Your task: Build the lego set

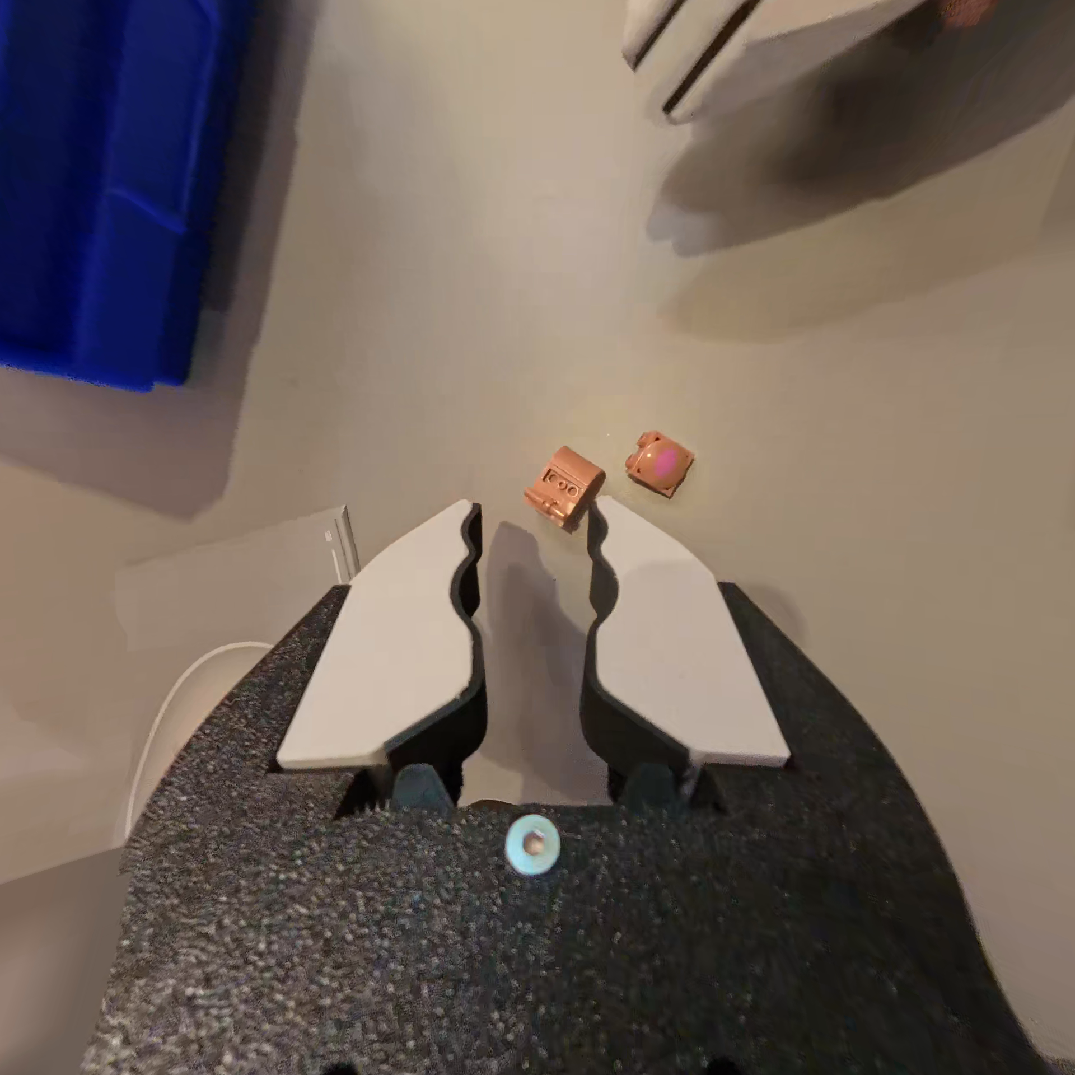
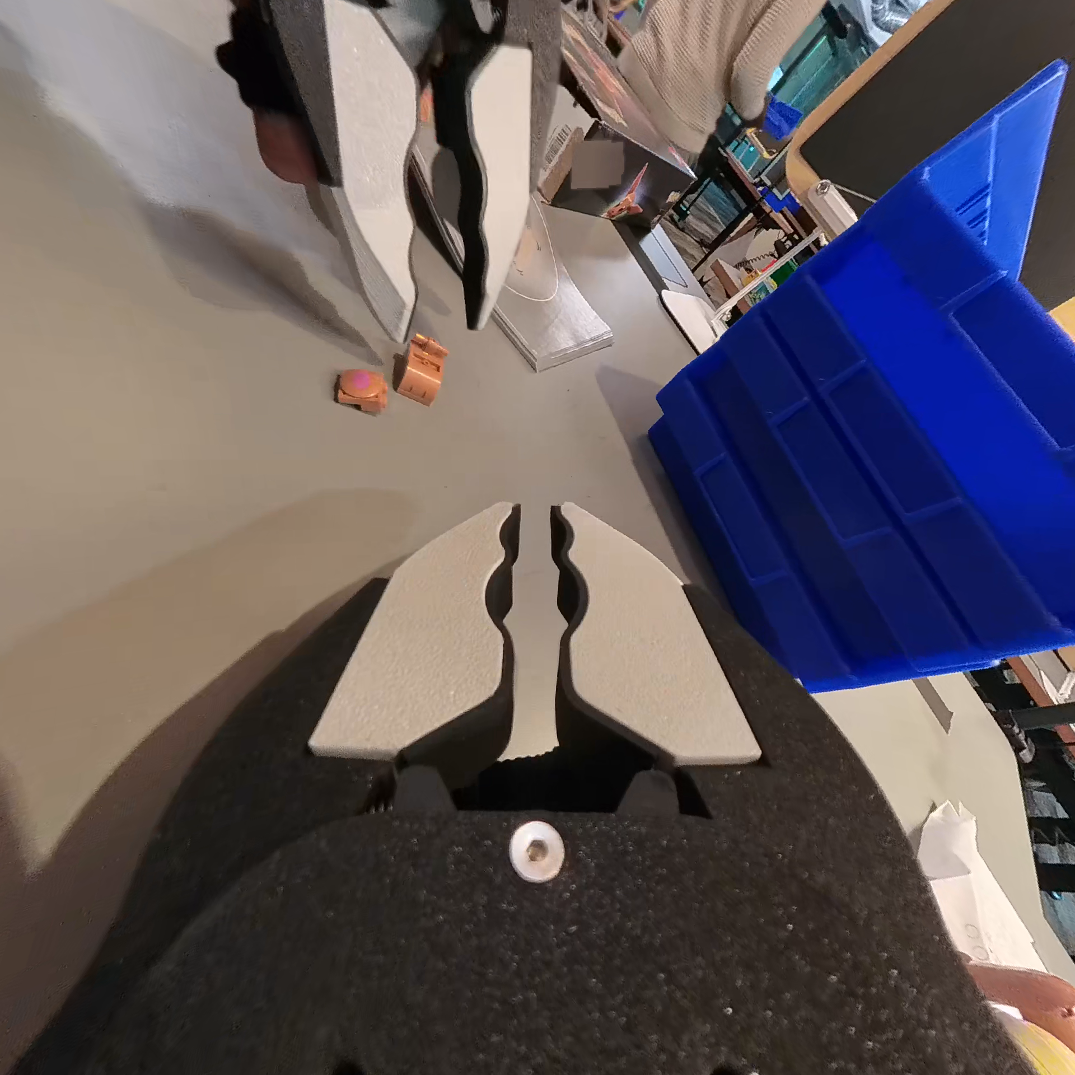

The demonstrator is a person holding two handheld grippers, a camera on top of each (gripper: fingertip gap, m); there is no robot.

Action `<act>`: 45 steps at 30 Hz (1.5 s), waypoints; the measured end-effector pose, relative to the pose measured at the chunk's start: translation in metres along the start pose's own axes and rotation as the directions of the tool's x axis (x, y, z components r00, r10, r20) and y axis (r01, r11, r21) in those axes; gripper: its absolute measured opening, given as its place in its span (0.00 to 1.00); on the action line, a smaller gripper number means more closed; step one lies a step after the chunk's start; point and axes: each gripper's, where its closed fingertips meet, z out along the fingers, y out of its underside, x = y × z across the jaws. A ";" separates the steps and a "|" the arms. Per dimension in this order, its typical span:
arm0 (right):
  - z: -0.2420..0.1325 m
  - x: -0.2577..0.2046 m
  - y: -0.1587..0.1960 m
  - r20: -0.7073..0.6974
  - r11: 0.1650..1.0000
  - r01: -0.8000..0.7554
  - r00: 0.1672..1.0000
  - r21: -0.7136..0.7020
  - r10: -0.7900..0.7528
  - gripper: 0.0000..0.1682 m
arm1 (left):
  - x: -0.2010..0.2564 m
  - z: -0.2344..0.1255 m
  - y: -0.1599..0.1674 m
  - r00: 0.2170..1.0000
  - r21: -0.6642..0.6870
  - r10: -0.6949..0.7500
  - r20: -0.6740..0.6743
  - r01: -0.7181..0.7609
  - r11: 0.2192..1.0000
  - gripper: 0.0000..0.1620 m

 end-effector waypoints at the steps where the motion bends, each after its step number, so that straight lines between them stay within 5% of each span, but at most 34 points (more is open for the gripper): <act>1: 0.000 -0.001 0.000 0.002 1.000 0.003 1.000 -0.001 -0.003 0.06 | 0.001 0.003 0.001 0.999 -0.016 0.031 -0.024 -0.031 0.999 0.21; 7: 0.000 -0.003 -0.001 0.007 1.000 0.019 1.000 0.003 -0.019 0.06 | 0.006 0.018 0.000 0.990 -0.021 0.079 -0.119 -0.082 0.996 0.12; 12: -0.001 -0.003 -0.005 -0.013 0.999 0.041 0.999 0.018 -0.041 0.06 | 0.003 0.013 -0.025 0.978 0.146 -0.162 -0.129 0.180 0.973 0.11; 16: -0.003 0.001 -0.016 -0.072 0.997 0.065 0.996 0.049 -0.061 0.06 | -0.012 -0.009 -0.063 0.920 0.413 -0.361 -0.152 0.391 0.822 0.11; 26: -0.027 0.055 -0.003 -0.320 1.000 0.000 0.947 0.031 0.010 0.05 | -0.037 -0.022 -0.073 0.903 0.597 -0.429 -0.002 0.345 0.724 0.11; 29: -0.054 0.094 0.017 -0.459 1.000 -0.022 0.888 -0.008 0.016 0.05 | -0.042 -0.025 -0.074 0.898 0.620 -0.439 0.038 0.323 0.715 0.11; 33: -0.139 0.182 0.087 -0.724 0.976 -0.141 0.690 -0.166 -0.023 0.03 | -0.042 -0.025 -0.076 0.897 0.622 -0.438 0.054 0.313 0.718 0.11; 38: -0.197 0.216 0.197 -0.765 0.866 -0.461 0.624 -0.194 0.161 0.02 | -0.042 -0.029 -0.077 0.901 0.631 -0.430 0.061 0.299 0.716 0.11; 45: -0.155 0.198 0.200 -0.645 0.856 -0.366 0.763 -0.366 0.050 0.00 | -0.041 -0.028 -0.075 0.898 0.626 -0.439 0.046 0.317 0.713 0.11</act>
